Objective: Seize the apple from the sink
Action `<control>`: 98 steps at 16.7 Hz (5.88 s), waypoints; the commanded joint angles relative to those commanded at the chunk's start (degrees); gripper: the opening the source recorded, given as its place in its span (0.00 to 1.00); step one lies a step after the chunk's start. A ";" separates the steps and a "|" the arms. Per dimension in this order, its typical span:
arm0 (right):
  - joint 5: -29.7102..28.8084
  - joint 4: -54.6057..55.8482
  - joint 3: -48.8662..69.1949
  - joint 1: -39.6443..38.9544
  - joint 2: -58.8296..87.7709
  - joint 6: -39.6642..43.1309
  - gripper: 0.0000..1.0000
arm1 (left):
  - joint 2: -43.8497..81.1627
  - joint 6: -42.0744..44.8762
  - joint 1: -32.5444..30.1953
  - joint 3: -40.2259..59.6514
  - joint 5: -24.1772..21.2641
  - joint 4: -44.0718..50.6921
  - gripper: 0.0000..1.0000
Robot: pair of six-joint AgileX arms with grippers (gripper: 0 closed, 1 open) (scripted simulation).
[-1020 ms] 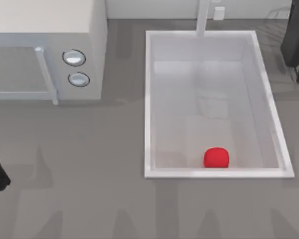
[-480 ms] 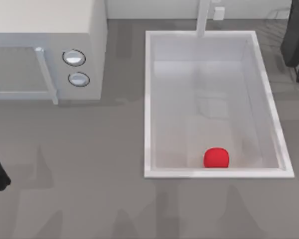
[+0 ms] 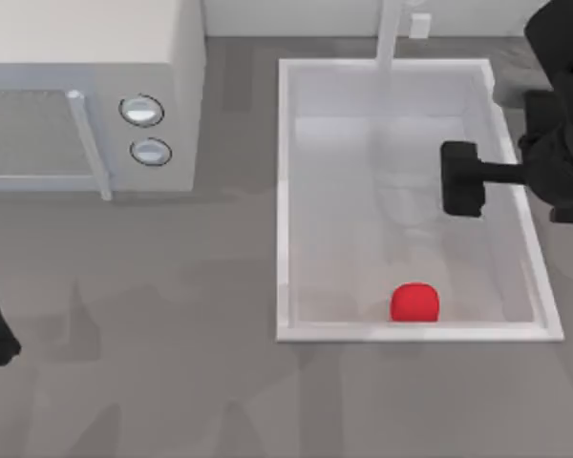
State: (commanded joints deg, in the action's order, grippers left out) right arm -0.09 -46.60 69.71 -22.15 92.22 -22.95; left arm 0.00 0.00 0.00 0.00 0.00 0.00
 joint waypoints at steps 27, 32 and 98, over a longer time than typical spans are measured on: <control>-0.19 14.07 9.24 -6.37 44.07 -6.81 1.00 | 0.00 0.00 0.00 0.00 0.00 0.00 1.00; -0.19 14.41 9.06 -6.38 44.35 -6.82 0.92 | 0.00 0.00 0.00 0.00 0.00 0.00 1.00; 0.04 -28.69 6.35 24.18 -0.81 24.46 0.00 | 0.00 0.00 0.00 0.00 0.00 0.00 1.00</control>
State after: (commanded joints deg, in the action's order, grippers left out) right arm -0.05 -75.29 76.06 2.02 91.41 1.50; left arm 0.00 0.00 0.00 0.00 0.00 0.00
